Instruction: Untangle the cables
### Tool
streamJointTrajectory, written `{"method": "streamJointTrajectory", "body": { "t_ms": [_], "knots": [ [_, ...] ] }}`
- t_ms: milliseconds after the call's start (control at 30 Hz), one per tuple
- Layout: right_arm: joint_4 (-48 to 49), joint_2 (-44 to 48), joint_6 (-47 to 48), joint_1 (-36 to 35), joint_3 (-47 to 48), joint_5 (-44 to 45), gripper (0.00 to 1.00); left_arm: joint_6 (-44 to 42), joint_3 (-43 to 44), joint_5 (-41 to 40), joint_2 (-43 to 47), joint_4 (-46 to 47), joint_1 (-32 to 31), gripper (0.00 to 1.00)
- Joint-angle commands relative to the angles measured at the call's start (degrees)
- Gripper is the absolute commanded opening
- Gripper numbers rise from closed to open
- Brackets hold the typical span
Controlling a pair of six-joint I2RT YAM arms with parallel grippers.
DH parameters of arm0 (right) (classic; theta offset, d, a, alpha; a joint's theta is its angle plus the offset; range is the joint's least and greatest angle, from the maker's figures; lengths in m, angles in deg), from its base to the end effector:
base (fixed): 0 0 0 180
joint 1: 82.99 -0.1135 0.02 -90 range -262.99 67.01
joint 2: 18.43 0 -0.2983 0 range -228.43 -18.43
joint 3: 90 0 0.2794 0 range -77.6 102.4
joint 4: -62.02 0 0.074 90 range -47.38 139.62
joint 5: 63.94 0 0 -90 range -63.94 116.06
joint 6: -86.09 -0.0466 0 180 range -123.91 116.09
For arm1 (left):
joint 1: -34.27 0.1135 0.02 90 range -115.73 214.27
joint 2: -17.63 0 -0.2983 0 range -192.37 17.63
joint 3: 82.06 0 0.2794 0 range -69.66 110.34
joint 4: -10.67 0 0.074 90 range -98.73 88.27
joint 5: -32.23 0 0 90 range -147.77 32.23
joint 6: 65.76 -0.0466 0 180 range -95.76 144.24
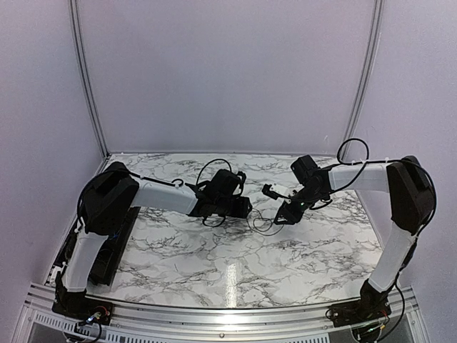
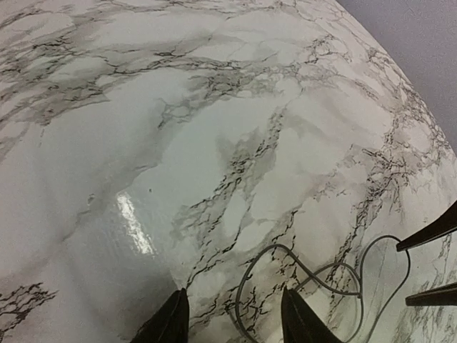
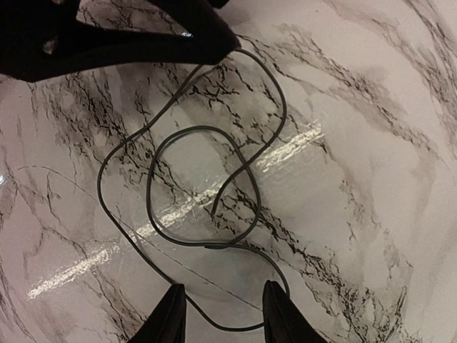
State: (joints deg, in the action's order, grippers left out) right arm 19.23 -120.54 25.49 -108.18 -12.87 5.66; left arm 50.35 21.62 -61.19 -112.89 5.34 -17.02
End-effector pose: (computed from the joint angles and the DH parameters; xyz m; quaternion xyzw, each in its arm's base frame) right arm 0.3373 0.1766 0.1782 -0.4732 0.8426 0.1667 0.1960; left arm 0.3556 -0.4392 0.1499 0.1766 0.8571 -0.2818 0.3935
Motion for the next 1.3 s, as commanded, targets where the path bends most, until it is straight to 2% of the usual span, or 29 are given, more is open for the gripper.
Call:
{"method": "streamJointTrajectory", "body": {
  "t_ms": [0, 133, 267, 333, 500, 700, 867, 1133, 1267],
  "knots": [
    [1.4, 0.1, -0.1, -0.3, 0.7, 1.1, 0.37, 0.7, 3.9, 3.2, -3.9, -1.2, -0.1, 0.43],
    [1.6, 0.4, -0.2, -0.3, 0.7, 1.4, 0.37, 0.9, 5.4, 5.2, -6.1, -0.7, 0.0, 0.33],
    [1.6, 0.6, -0.4, -0.2, 0.8, 1.3, 0.37, 0.1, 5.7, 5.9, -5.8, 0.3, -0.1, 0.07],
    [1.7, 1.4, -0.7, -0.2, 0.9, 1.4, 0.37, -0.6, 2.4, 6.0, -2.3, 3.9, -0.5, 0.01],
    [1.2, 6.1, -3.1, 2.7, 3.6, -4.0, 0.39, -8.5, -7.1, 3.9, 8.6, 11.1, -3.5, 0.00],
    [-1.1, 8.8, -2.2, 2.9, 6.8, -12.2, 0.43, -11.7, -12.6, 1.0, 15.7, 14.9, -7.0, 0.00],
    [-3.7, 9.0, -0.6, 2.5, 7.9, -20.8, 0.44, -12.6, -14.2, -0.1, 17.8, 17.0, -9.3, 0.00],
    [-3.5, 11.5, 0.1, 2.1, 5.3, -23.0, 0.44, -12.6, -15.5, -1.1, 18.4, 18.1, -9.8, 0.00],
    [-4.9, 14.9, 0.9, 4.4, 5.6, -23.7, 0.43, -12.3, -16.3, -1.2, 18.7, 18.4, -9.8, 0.00]
  ]
}}
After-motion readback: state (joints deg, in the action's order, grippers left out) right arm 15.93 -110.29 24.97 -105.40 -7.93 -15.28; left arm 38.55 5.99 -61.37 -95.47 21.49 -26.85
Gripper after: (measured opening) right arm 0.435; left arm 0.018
